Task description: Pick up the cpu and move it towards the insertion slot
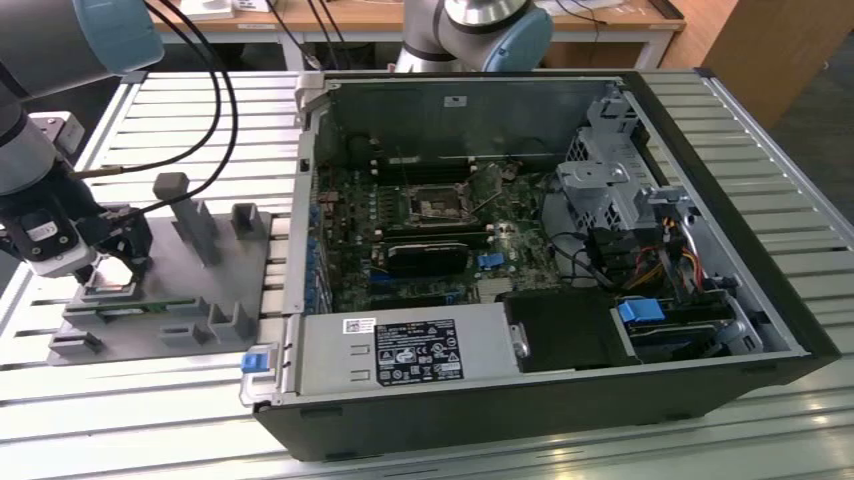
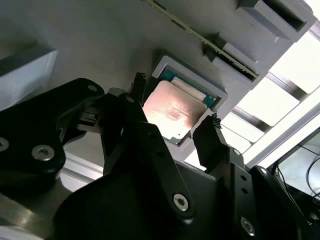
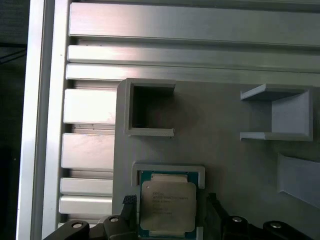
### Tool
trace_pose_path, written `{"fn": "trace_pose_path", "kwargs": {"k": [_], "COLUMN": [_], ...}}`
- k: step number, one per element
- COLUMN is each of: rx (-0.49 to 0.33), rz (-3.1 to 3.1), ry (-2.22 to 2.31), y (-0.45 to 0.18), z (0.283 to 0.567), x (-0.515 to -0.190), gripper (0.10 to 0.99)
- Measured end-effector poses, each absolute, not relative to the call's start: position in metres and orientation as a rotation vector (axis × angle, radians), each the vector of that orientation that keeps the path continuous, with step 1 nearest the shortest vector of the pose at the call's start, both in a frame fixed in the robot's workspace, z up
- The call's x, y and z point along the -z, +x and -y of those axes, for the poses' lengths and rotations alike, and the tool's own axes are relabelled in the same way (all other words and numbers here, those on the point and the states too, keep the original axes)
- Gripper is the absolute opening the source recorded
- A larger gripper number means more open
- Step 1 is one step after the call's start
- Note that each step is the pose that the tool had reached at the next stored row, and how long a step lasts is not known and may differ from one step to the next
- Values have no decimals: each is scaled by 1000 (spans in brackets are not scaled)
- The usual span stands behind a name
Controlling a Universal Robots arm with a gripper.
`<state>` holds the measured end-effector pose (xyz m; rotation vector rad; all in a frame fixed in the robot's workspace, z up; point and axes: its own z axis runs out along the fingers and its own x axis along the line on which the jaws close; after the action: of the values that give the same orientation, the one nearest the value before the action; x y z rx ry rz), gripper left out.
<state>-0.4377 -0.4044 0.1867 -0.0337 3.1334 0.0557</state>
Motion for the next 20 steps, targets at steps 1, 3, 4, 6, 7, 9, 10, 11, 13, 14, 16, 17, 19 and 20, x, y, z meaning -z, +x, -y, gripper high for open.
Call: {"fn": "trace_pose_path", "kwargs": {"k": [1, 3, 4, 6, 7, 9, 10, 11, 13, 14, 16, 17, 19, 20], "rx": [-56, -56, -56, -56, -56, -56, -55, -55, -56, -56, -56, -56, -56, -56], "rz": [-3133, -3133, -3134, -3133, -3133, -3133, -3134, -3134, -3133, -3133, -3133, -3133, -3133, -3133], "ry": [-34, -34, -34, -34, -34, -34, -34, -34, -34, -34, -34, -34, -34, -34], "y": [-438, -438, -438, -438, -438, -438, -438, -438, -437, -437, -437, -437, -438, -438], "z": [404, 404, 404, 404, 404, 404, 404, 404, 404, 404, 404, 404, 404, 404], "x": [-187, -186, -186, -186, -186, -186, -186, -186, -186, -186, -187, -188, -190, -192], "gripper": [651, 584, 584, 584, 584, 584, 569, 569, 525, 525, 525, 525, 525, 525]}}
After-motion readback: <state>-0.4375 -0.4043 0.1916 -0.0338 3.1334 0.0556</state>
